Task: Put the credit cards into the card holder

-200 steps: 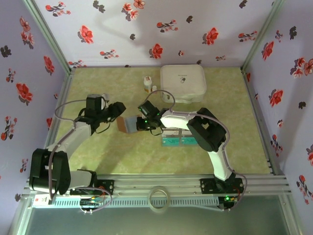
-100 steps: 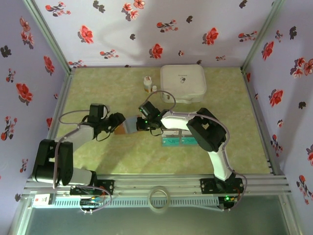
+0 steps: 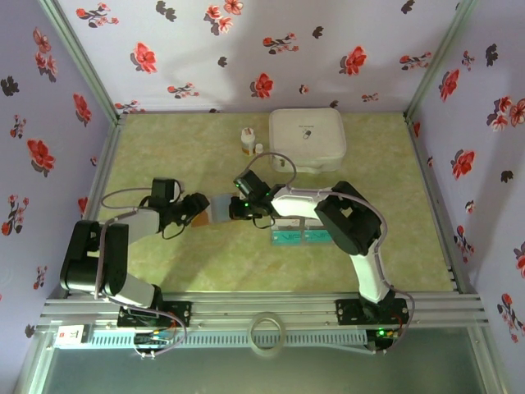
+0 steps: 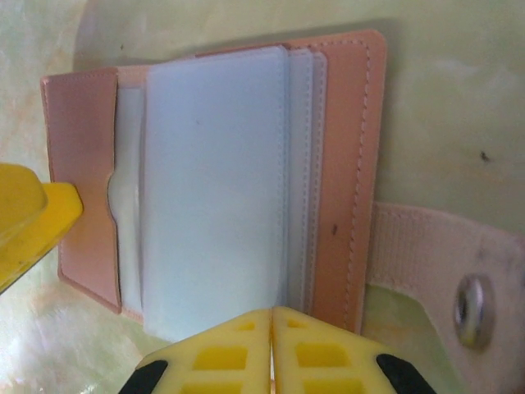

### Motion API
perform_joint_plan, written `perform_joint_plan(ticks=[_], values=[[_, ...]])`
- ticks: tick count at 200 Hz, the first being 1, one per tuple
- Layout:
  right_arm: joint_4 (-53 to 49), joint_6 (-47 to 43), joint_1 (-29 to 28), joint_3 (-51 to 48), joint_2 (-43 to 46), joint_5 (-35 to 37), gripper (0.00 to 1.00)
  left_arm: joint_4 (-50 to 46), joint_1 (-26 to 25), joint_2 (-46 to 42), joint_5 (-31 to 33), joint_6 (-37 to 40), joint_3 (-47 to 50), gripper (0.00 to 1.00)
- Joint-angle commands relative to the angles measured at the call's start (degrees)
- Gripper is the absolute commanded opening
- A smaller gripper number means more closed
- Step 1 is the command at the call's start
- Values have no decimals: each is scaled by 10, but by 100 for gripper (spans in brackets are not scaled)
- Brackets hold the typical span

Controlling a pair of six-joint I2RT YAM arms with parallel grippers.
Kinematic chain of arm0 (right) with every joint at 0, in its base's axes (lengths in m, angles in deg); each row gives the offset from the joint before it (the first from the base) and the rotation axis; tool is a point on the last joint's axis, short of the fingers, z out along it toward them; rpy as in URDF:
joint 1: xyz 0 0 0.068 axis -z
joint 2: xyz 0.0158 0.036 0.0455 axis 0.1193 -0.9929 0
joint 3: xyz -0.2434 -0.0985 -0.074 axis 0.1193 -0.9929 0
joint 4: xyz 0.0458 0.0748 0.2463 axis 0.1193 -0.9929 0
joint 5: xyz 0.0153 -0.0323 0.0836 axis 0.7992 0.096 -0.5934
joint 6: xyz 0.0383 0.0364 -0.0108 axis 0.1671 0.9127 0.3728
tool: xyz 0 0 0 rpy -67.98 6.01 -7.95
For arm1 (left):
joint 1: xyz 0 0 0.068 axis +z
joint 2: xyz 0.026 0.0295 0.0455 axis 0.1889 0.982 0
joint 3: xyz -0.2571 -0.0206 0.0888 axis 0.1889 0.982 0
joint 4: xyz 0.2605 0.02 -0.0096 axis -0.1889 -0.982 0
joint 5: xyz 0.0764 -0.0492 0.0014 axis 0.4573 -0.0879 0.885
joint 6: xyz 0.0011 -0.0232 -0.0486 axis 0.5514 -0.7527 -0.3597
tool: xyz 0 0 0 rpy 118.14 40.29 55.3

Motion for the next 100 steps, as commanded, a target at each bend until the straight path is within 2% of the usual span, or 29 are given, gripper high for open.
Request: perform_joint_plan(ticks=[1,41,72,100], values=[[-42,-9,4,26,39,-4,11,-29,3,7,4,28,-17,54],[-60,-16,6,47,61,-4,19,-50,3,0,3,44,-34,55],[-76,-29,6,47,83,9,29,-69,2,-4,4,60,-49,61],[-96,-43,5,39,113,9,33,-78,2,-13,1,63,-55,65]])
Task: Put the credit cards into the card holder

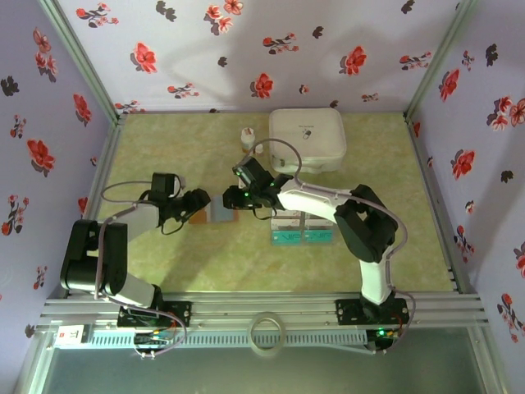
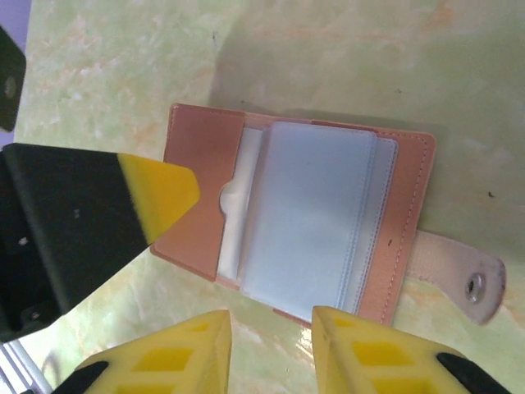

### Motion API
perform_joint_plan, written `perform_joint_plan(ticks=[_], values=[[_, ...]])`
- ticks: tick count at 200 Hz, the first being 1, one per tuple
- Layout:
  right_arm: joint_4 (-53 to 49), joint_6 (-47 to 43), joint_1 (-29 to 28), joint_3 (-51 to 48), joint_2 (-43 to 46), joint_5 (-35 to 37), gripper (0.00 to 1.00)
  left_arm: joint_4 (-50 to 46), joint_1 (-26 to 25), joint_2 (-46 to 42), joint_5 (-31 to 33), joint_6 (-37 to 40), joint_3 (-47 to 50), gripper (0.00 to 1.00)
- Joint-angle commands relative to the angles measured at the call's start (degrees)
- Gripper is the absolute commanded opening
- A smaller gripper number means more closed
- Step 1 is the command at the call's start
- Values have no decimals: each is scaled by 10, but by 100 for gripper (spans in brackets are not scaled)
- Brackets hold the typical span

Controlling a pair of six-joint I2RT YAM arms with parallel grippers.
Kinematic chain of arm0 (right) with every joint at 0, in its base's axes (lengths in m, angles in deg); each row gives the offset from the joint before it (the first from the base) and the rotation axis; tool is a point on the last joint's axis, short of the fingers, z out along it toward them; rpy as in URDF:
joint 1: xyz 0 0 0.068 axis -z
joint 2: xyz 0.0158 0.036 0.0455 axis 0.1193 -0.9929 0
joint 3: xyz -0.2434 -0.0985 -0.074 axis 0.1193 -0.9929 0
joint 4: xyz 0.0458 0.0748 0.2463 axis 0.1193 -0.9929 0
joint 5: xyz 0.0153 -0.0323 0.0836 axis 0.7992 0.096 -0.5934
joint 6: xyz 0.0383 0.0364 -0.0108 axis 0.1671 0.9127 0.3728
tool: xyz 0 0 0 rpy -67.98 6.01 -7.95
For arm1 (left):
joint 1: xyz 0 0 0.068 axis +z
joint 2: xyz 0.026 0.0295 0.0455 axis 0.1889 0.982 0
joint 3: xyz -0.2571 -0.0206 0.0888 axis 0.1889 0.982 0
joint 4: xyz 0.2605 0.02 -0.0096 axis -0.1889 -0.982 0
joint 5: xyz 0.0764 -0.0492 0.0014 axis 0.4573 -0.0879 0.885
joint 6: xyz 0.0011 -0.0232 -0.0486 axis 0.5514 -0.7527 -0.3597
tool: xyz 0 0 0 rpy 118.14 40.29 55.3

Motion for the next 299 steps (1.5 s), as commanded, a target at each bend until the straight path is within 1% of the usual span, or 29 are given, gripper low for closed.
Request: perform_joint_plan(ticks=[1,30,58,64,66,72,92,126,169,212,252,299], values=[[-34,-23,2,3,41,8,33,-26,2,-14,0,20,-16,65],[-63,-47,-7,-30,89,13,39,-26,2,-24,-10,14,-21,68],[-86,-65,-20,-99,152,25,41,-25,1,-30,-21,9,-25,73],[-90,-65,-22,-117,167,26,41,-25,1,-32,-22,8,-27,76],[-90,-65,-23,-123,172,27,41,-25,1,-33,-22,6,-27,79],[-93,-66,-26,-146,187,30,42,-25,1,-35,-23,5,-27,84],[-98,-68,-38,-215,236,42,43,-24,0,-38,-28,0,-31,99],[-98,-56,-49,-315,295,62,45,-21,-3,-41,-29,-9,-34,100],[-71,-35,-49,-396,311,77,47,-26,-5,-51,-29,-13,-36,100],[-51,-36,-48,-413,291,107,48,-31,-5,-54,-28,-14,-40,100],[-42,-42,-47,-409,272,159,48,-31,-6,-58,-28,-16,-39,100],[-18,-48,-20,-400,253,180,48,-35,-6,-62,-26,-16,-39,100]])
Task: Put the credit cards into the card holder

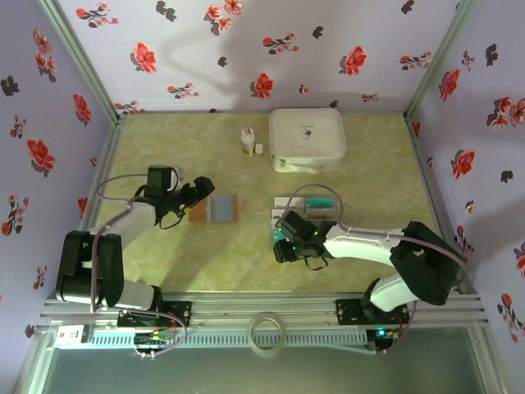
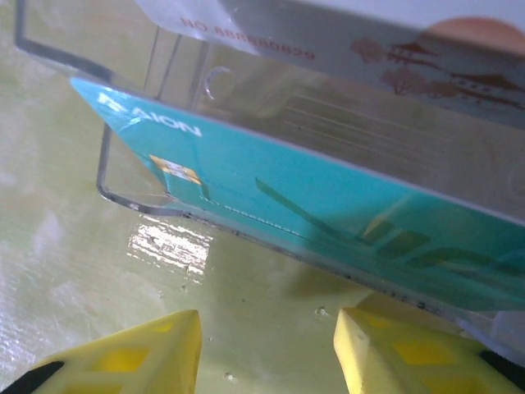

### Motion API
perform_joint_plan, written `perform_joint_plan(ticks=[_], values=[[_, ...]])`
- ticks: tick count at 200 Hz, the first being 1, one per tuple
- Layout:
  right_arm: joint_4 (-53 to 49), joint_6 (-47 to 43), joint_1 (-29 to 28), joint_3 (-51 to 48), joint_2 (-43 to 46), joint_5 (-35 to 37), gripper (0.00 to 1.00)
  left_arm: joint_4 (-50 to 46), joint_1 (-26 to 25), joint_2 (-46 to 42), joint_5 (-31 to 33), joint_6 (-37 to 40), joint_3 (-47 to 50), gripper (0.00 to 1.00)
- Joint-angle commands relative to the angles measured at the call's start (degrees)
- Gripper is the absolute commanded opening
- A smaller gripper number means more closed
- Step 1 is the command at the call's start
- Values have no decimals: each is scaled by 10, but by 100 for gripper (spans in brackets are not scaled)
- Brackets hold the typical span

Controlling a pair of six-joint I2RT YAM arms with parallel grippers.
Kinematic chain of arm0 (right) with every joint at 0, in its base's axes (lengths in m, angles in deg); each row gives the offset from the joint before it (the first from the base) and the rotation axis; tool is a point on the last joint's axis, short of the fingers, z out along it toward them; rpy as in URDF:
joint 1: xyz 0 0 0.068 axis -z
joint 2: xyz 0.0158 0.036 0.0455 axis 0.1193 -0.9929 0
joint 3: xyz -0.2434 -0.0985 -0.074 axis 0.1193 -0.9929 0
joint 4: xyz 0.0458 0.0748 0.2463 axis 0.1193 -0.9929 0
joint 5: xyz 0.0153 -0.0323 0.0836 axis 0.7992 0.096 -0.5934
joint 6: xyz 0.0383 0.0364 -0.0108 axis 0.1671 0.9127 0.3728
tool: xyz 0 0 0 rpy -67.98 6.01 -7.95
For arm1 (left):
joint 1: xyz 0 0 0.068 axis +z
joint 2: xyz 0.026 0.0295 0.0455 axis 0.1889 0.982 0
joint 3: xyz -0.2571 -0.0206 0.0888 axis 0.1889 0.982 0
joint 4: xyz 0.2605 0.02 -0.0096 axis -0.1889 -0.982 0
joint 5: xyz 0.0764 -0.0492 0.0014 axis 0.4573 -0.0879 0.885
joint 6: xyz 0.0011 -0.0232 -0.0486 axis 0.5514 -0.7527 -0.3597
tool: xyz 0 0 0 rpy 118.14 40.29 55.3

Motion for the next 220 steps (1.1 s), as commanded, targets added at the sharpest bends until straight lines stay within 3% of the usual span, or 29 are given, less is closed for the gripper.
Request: perform_joint_plan(ticks=[1,128,220], values=[[31,-5,23,7,-22,57,48,-14,-4,-15,-6,-3,-12,100],[35,-77,131,64,-81,55,47,-16,-9,-25,-4,-6,-12,100],[60,-71,170,130,-146,48,45,-16,-13,-30,-2,-6,-8,100]])
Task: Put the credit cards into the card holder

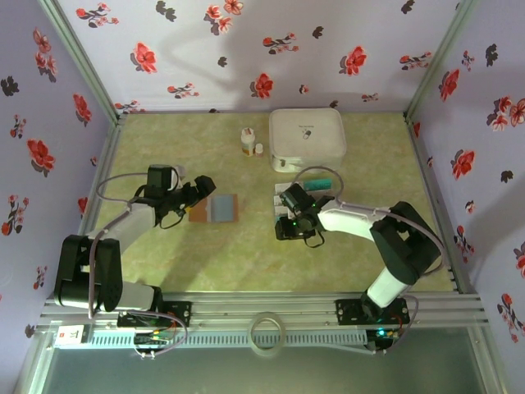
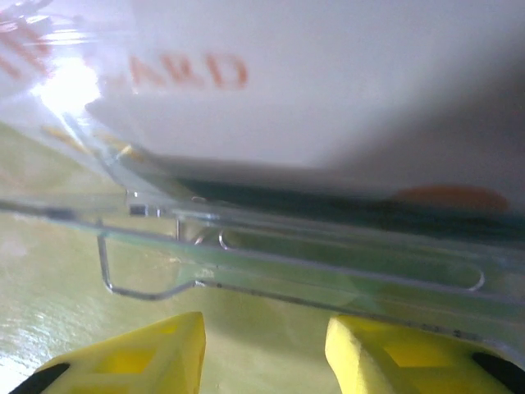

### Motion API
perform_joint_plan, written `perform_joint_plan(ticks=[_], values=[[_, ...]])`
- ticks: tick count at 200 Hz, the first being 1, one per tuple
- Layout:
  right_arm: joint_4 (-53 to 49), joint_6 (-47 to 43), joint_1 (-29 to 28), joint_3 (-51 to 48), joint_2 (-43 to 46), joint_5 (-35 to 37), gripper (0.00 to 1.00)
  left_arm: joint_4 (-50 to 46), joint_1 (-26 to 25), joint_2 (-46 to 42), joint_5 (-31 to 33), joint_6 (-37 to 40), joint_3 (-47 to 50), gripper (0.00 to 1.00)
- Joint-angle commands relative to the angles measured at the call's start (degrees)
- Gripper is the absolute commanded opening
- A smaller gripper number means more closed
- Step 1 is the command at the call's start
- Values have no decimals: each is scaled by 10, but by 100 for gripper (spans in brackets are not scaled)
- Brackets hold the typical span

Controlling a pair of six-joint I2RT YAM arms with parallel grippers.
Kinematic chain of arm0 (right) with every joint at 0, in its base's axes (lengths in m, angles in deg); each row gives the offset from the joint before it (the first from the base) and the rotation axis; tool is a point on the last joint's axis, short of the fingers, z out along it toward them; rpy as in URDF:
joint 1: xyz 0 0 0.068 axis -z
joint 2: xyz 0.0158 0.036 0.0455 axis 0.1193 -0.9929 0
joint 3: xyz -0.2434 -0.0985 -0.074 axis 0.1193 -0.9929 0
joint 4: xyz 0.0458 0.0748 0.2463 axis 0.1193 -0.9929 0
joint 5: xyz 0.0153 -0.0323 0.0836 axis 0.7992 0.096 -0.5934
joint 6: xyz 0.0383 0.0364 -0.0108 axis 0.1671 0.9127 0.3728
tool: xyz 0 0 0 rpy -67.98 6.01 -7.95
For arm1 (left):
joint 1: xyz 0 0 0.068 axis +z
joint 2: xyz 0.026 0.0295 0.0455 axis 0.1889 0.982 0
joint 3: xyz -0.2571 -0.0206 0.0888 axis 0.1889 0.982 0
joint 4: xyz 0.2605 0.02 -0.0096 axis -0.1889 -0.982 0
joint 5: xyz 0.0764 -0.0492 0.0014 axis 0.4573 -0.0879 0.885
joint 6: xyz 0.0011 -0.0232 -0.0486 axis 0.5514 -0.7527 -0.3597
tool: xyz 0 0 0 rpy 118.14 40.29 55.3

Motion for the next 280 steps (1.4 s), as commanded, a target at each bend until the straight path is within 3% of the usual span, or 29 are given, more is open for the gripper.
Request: perform_joint_plan(ticks=[1,92,159,204,244,280], values=[[94,-21,43,21,-41,114,45,-15,-5,-12,-2,-4,-7,100],[70,-21,49,25,-3,105,45,-4,-6,-8,-2,-6,-1,100],[75,-16,49,55,-37,91,45,4,-10,-1,-2,-9,2,100],[50,-13,46,39,22,63,45,0,-11,-11,-7,-11,2,100],[29,2,14,37,83,53,46,-9,-11,-25,-8,-8,2,100],[35,14,-23,108,25,47,50,-13,-11,-25,-6,-4,4,100]])
